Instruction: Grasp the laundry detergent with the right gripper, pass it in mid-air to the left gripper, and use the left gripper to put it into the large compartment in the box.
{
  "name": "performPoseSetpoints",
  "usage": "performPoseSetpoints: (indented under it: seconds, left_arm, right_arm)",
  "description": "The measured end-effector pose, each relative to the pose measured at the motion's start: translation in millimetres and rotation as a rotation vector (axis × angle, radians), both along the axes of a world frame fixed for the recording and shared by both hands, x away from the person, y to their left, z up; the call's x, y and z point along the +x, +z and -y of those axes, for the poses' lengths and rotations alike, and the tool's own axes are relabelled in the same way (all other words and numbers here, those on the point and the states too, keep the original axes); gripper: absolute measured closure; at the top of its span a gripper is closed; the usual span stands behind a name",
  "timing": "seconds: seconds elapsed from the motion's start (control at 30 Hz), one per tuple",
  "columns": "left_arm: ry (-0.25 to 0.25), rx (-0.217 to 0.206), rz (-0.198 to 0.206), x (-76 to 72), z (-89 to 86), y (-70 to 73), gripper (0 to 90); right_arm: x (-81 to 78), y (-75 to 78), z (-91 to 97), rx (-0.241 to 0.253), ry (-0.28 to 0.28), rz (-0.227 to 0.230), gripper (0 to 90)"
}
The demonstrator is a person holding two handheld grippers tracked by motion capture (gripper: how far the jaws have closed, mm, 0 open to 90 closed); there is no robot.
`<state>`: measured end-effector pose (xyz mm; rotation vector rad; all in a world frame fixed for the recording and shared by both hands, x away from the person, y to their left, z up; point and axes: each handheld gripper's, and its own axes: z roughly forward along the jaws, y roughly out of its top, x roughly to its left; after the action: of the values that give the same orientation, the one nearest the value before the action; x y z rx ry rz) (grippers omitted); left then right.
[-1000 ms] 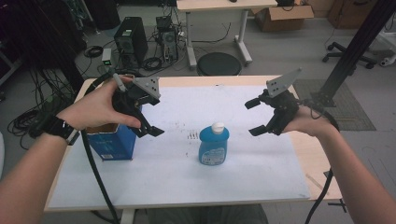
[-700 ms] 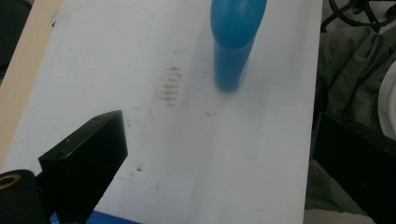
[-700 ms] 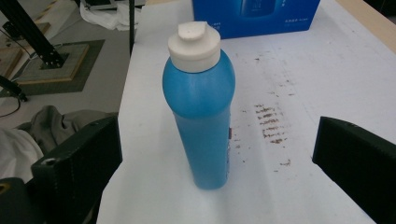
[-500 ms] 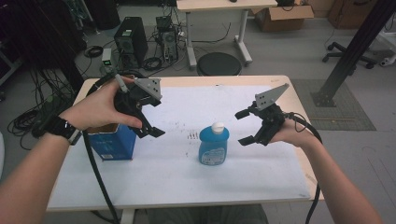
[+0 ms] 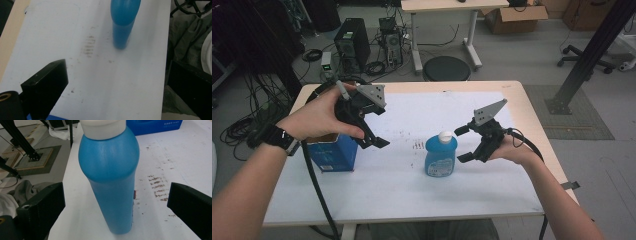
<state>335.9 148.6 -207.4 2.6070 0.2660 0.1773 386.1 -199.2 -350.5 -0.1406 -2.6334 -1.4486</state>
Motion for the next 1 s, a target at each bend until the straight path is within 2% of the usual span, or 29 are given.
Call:
performPoseSetpoints:
  seconds: [0.5,1.0]
  left_arm:
    - [-0.004,-0.005,-0.005,-1.5,-0.9,-2.8,4.3]
    - [-0.008,-0.009,-0.007,-0.1,-0.3,-3.1,4.3]
  right_arm:
    - [-1.6,-18.1,-20.2,0.012,0.000,-0.007,0.8]
    - [-0.2,-26.6,-32.3,0.041,0.015,-0.013,2.9]
